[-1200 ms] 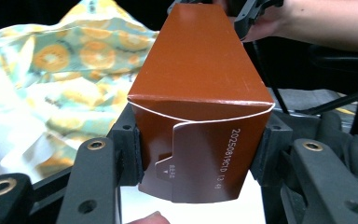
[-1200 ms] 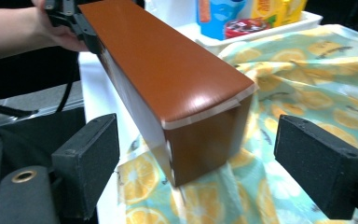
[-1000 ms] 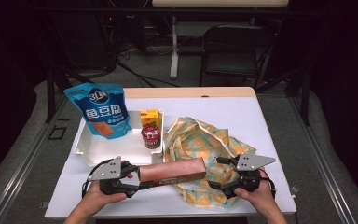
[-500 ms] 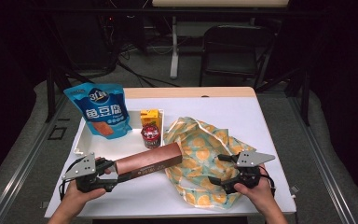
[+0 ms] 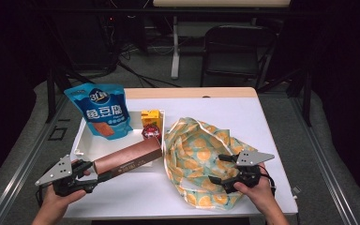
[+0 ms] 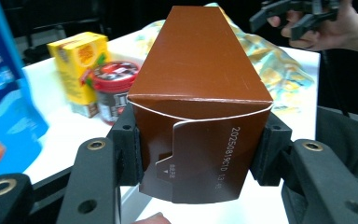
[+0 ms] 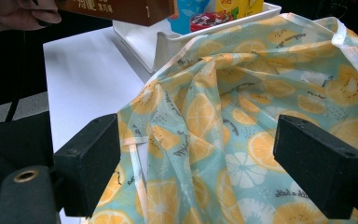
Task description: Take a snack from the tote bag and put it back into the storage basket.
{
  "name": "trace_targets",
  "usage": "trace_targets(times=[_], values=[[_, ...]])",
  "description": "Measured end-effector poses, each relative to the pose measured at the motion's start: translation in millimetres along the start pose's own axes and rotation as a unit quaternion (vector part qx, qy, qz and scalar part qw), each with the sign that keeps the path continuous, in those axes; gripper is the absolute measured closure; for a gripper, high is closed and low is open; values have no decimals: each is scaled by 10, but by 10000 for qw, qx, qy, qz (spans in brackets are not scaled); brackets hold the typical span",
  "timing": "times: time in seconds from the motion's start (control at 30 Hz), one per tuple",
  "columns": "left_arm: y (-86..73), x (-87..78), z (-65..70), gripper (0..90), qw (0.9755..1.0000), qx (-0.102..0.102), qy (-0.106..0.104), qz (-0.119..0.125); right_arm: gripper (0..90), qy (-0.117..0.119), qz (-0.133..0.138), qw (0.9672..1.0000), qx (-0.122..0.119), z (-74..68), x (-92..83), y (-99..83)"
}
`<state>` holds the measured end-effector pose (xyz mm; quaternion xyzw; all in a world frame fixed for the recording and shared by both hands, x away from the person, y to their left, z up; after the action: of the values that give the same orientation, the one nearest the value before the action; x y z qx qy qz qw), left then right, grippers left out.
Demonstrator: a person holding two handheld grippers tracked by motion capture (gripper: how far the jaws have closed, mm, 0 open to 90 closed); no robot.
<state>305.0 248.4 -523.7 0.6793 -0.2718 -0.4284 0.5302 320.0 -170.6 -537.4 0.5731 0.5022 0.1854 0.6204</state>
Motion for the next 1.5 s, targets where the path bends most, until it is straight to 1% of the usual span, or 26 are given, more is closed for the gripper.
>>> trace_targets(times=[0.1,0.2,0.23,0.3,0.33,0.37,0.4,0.43,0.53,0.57,0.67,0.77,0.8,0.83,0.87,0.9,0.93,1.03,1.17,1.2,1.27,1.37,1.4,1.43,1.47,1.5], values=[[-47,-33,-44,481,10000,-38,21,-71,148,-7,-7,10000,28,-3,9,-7],[-108,-45,-85,480,9998,-80,140,-152,148,3,-49,10000,14,0,11,-17],[-126,-47,-91,480,9998,-94,84,-169,148,4,-41,10000,16,2,13,-17],[-161,-56,-120,480,9996,-104,154,-231,148,-13,-44,10000,17,8,14,-21],[-176,-64,-132,480,9995,-154,158,-209,148,-13,-45,10000,25,10,15,-23],[-190,-74,-156,480,9993,-183,247,-202,148,-11,-46,10000,29,12,15,-25],[-204,-87,-173,480,9993,-202,229,-197,148,-13,-41,10000,41,12,15,-26],[-219,-99,-193,480,9991,-220,307,-218,148,-10,-49,10000,38,13,14,-28],[-265,-131,-234,480,9988,-299,300,-244,148,-10,-55,10000,32,15,16,-30],[-282,-128,-248,480,9984,-315,395,-254,148,-13,-56,10000,37,14,20,-30],[-336,-107,-263,479,9980,-319,381,-383,148,-8,-78,10000,20,12,29,-35],[-406,-83,-288,479,9972,-333,428,-515,148,3,-77,10000,18,5,40,-36],[-424,-83,-303,478,9964,-352,528,-562,149,3,-86,10000,16,4,41,-36],[-439,-91,-314,478,9964,-364,465,-608,148,-2,-79,10000,20,3,42,-37],[-450,-84,-333,478,9957,-393,605,-581,148,0,-76,10000,19,2,43,-37],[-465,-90,-341,478,9959,-421,473,-650,148,-5,-83,10000,18,2,44,-40],[-478,-70,-360,478,9948,-456,669,-616,148,-1,-85,10000,23,1,46,-42],[-534,-30,-387,477,9938,-499,643,-753,149,4,-114,9999,26,0,50,-49],[-594,28,-416,475,9907,-568,829,-916,149,15,-114,9999,11,-10,61,-48],[-599,33,-414,475,9911,-609,748,-919,149,12,-128,9999,2,-9,61,-50],[-600,43,-416,473,9911,-638,720,-921,149,16,-131,9999,0,-8,64,-52],[-609,67,-421,468,9909,-701,715,-902,149,6,-137,9999,-1,-8,66,-56],[-615,77,-431,465,9903,-744,795,-863,149,12,-138,9999,1,-10,68,-56],[-620,80,-434,462,9899,-790,804,-860,148,0,-159,9999,-17,-9,67,-58],[-624,77,-433,457,9903,-814,697,-886,149,9,-155,9999,-6,-13,71,-58],[-625,73,-434,452,9899,-836,697,-905,149,11,-150,9999,1,-17,74,-58]])
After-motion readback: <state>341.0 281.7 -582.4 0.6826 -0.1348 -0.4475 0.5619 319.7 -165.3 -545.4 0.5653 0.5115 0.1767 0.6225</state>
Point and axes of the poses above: each handheld gripper's, and its own axes: x roughly forward along the jaws, y roughly out of its top, z roughly to its right, the point moved 7 cm from there along x, roughly forward along the jaws, and after that the axes turned 5 degrees about x, right-handed, at the moved point
